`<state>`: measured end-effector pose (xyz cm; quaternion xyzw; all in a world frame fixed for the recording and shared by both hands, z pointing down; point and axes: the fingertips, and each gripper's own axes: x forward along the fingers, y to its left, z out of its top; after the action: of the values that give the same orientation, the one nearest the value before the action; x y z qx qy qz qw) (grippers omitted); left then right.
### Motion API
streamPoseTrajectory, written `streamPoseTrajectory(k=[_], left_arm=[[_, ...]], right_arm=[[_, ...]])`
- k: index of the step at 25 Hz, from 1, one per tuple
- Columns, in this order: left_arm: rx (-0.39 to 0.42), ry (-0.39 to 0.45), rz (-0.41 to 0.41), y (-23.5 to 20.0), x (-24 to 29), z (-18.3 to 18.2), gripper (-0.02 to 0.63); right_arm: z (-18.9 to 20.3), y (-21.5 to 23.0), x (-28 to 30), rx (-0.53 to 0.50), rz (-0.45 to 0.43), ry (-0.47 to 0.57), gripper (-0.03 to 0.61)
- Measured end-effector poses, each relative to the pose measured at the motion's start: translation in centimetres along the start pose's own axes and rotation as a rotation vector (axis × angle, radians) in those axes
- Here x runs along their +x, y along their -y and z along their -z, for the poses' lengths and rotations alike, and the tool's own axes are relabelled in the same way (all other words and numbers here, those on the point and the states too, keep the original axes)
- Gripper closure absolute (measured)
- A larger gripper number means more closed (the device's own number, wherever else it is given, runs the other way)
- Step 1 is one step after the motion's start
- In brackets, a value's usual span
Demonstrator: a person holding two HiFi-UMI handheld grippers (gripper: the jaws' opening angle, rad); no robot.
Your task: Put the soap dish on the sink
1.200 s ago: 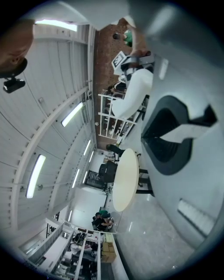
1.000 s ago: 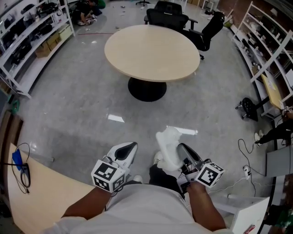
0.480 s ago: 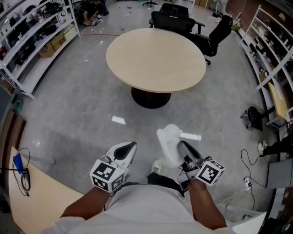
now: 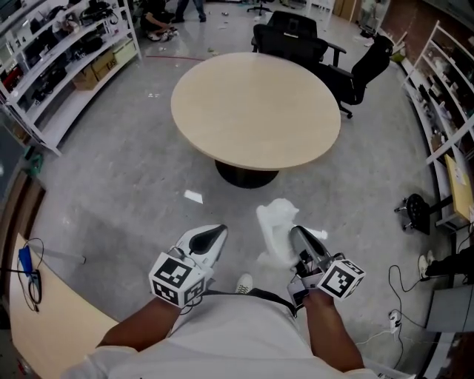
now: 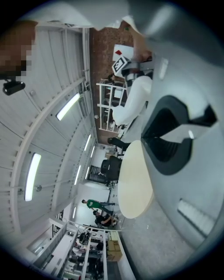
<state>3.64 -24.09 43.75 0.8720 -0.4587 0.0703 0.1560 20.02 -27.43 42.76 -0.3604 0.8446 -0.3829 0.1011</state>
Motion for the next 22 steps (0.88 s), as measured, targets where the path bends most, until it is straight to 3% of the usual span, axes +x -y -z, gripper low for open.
streamPoseTrajectory(k=[11,22], left_arm=[[-0.001,0.023,-0.008,0.4,6.8,-3.0,0.606],[-0.020,-0.036,-0.065,-2.2,7.3,-1.6,0.606]], right_arm=[[-4.0,4.7,1.5,0.015,-0.018,-0.006,0.511],[-4.3,7.0,2.2,0.060,0.007,0.001,0.512]])
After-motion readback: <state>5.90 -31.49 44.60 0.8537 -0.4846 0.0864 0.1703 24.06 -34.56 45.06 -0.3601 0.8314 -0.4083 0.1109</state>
